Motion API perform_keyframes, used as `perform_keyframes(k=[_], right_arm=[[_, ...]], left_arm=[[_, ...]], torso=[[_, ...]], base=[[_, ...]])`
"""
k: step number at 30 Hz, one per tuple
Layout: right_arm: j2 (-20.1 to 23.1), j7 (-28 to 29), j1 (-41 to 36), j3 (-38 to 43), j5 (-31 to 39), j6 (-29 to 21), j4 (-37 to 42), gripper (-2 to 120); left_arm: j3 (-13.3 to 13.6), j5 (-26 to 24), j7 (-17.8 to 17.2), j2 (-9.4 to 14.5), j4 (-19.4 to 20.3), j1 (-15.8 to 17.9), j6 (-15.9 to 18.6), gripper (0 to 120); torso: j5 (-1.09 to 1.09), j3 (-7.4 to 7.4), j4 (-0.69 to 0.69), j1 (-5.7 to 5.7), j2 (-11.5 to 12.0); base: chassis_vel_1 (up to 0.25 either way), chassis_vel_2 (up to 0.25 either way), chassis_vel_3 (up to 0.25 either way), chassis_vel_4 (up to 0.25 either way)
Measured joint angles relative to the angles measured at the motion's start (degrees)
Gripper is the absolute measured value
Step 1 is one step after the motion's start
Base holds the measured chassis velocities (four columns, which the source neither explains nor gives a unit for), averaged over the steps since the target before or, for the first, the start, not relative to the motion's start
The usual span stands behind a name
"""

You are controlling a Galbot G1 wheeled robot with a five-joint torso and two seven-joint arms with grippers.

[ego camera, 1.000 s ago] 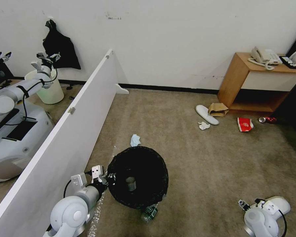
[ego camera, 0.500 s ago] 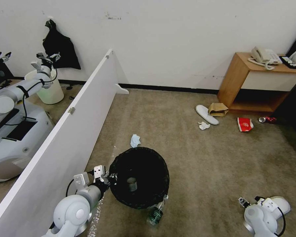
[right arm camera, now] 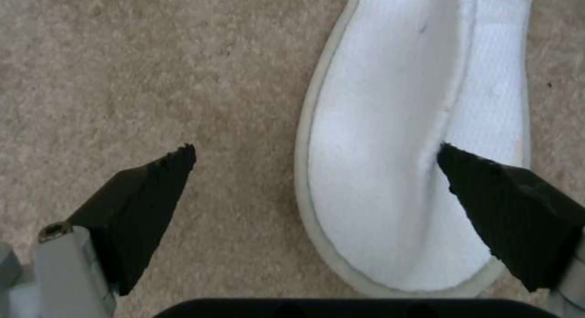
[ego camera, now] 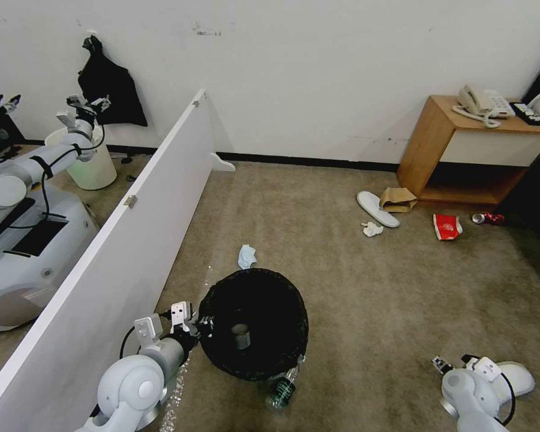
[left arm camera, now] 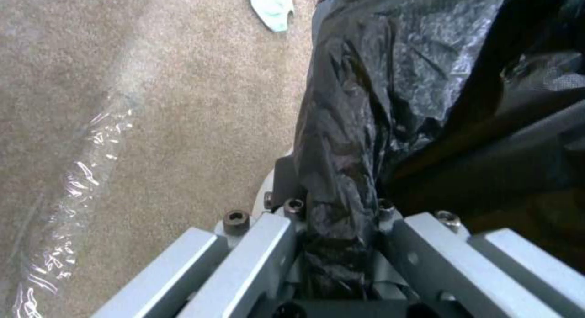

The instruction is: Pick up the trash bin, then pick up the garbage from the floor and place it into the trash bin.

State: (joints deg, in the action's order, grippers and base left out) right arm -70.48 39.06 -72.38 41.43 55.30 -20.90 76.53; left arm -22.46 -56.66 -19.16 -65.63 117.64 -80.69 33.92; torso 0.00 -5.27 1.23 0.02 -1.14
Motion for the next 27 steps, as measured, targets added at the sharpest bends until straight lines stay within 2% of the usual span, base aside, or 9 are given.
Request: perform_keyframes(k=[24, 27], right_arm=[[0.4, -0.7, 1.2, 0.8, -1.6, 1.1, -4.1, 100], [0.4, -0.7, 1.3, 0.8, -1.8, 1.1, -4.6, 95]], left_arm=[[0.1, 0.3, 0.2, -0.3, -0.1, -0.3, 0.0, 2], [0.0, 0.3, 0.3, -0.3, -0.2, -0.2, 0.0, 2]], torso=[[0.0, 0.0, 0.0, 0.0, 0.0], [0.0, 0.0, 0.0, 0.0, 0.0]], base=[[0.0, 0.0, 0.0, 0.0], [0.0, 0.0, 0.0, 0.0]])
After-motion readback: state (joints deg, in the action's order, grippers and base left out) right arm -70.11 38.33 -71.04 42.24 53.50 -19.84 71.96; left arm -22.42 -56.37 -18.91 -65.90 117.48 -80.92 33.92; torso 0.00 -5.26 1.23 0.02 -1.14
